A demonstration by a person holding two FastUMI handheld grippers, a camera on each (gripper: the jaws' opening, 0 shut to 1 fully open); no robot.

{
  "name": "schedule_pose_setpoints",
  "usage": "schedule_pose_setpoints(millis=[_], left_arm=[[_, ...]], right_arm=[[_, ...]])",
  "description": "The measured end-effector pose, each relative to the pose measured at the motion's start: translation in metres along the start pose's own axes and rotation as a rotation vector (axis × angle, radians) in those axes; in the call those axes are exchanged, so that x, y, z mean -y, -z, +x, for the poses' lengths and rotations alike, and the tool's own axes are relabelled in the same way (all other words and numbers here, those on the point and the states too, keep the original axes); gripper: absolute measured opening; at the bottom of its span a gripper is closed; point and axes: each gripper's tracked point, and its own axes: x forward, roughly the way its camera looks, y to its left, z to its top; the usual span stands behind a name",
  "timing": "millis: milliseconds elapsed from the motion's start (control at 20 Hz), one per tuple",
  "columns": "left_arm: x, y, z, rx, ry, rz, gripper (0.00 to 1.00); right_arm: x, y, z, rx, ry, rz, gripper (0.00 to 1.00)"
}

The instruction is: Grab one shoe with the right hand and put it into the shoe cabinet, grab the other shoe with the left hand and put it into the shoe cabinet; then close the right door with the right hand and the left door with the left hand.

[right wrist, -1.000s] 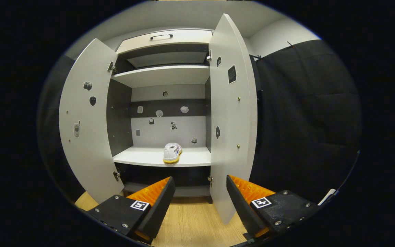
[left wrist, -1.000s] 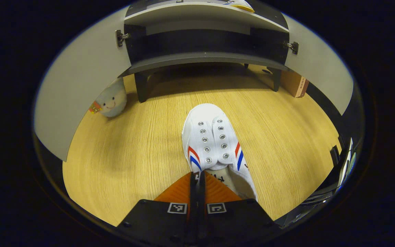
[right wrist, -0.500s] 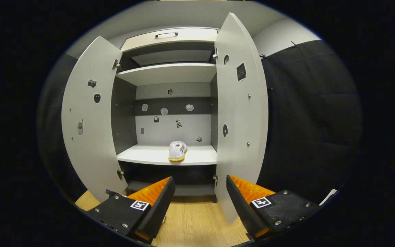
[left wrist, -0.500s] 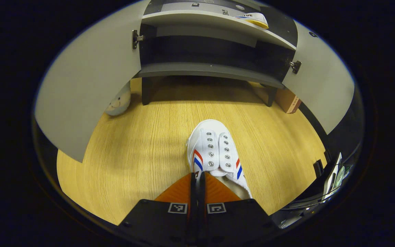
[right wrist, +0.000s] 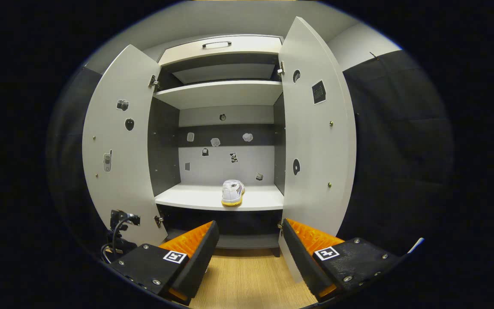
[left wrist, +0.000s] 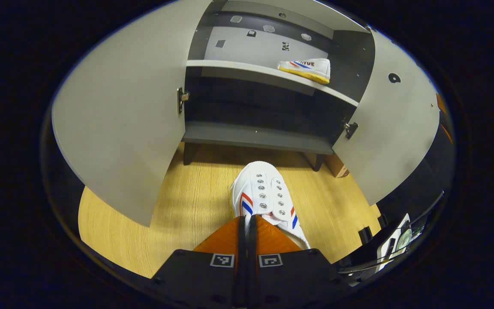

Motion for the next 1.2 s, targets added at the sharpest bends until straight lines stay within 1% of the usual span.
schedule_pose_setpoints(millis=[50,100,200,300,350,450,500,550,600,650,700,800,850,950,1000,1050,1100,1150,1200], left_arm=[[0.003,-0.017,-0.006,0.032,0.009,0.0,0.07],[0.001,-0.028,-0.007,0.048,-0.001,0.007,0.06],[0.003,-0.038,0.007,0.073,-0.003,0.027,0.06],[-0.002,-0.02,0.026,0.024,-0.005,0.036,0.06],[0.0,-0.011,0.034,0.003,0.011,0.022,0.06],[0.006,-0.003,0.052,-0.015,0.034,0.017,0.06],[-0.001,-0.007,0.056,0.013,0.015,0.052,0.06],[-0.009,-0.001,0.06,0.002,0.007,0.092,0.06],[-0.015,0.014,0.059,-0.027,0.004,0.105,0.05],[-0.014,0.029,0.056,-0.058,0.025,0.107,0.06],[-0.016,0.044,0.05,-0.093,0.032,0.097,0.06],[-0.012,0.067,0.04,-0.137,0.094,0.055,0.07],[-0.015,0.076,0.04,-0.144,0.103,0.043,0.07],[-0.025,0.1,0.056,-0.187,0.077,0.03,0.08],[-0.03,0.109,0.061,-0.217,0.06,0.026,0.34],[-0.031,0.118,0.064,-0.218,0.043,0.032,0.48],[-0.03,0.115,0.066,-0.201,0.034,0.045,0.71],[-0.029,0.114,0.068,-0.193,0.027,0.058,0.71],[-0.033,0.115,0.066,-0.191,0.007,0.071,0.69]], right_arm=[[-0.001,-0.001,0.001,0.004,-0.004,0.002,0.93],[-0.001,0.0,0.002,0.005,-0.004,0.006,0.93],[-0.002,0.003,0.005,0.003,-0.012,0.018,0.93],[-0.002,0.01,0.008,-0.007,-0.016,0.02,0.93],[-0.001,0.013,0.01,-0.014,-0.017,0.017,0.93],[0.001,0.017,0.012,-0.019,-0.013,0.015,0.93],[0.002,0.02,0.013,-0.021,-0.013,0.019,0.93],[0.003,0.024,0.014,-0.03,-0.014,0.026,0.93],[0.001,0.029,0.013,-0.039,-0.024,0.031,0.93],[0.001,0.034,0.013,-0.047,-0.031,0.029,0.93],[0.002,0.039,0.012,-0.056,-0.029,0.023,0.93],[0.005,0.049,0.01,-0.068,-0.025,0.012,0.93],[0.006,0.052,0.009,-0.073,-0.025,0.015,0.93],[0.006,0.061,0.009,-0.092,-0.025,0.032,0.93],[0.006,0.065,0.009,-0.101,-0.023,0.041,0.93],[0.006,0.068,0.008,-0.108,-0.023,0.047,0.93],[0.008,0.07,0.008,-0.112,-0.019,0.048,0.93],[0.01,0.072,0.005,-0.114,-0.014,0.046,0.93],[0.013,0.073,0.003,-0.117,-0.009,0.044,0.93]])
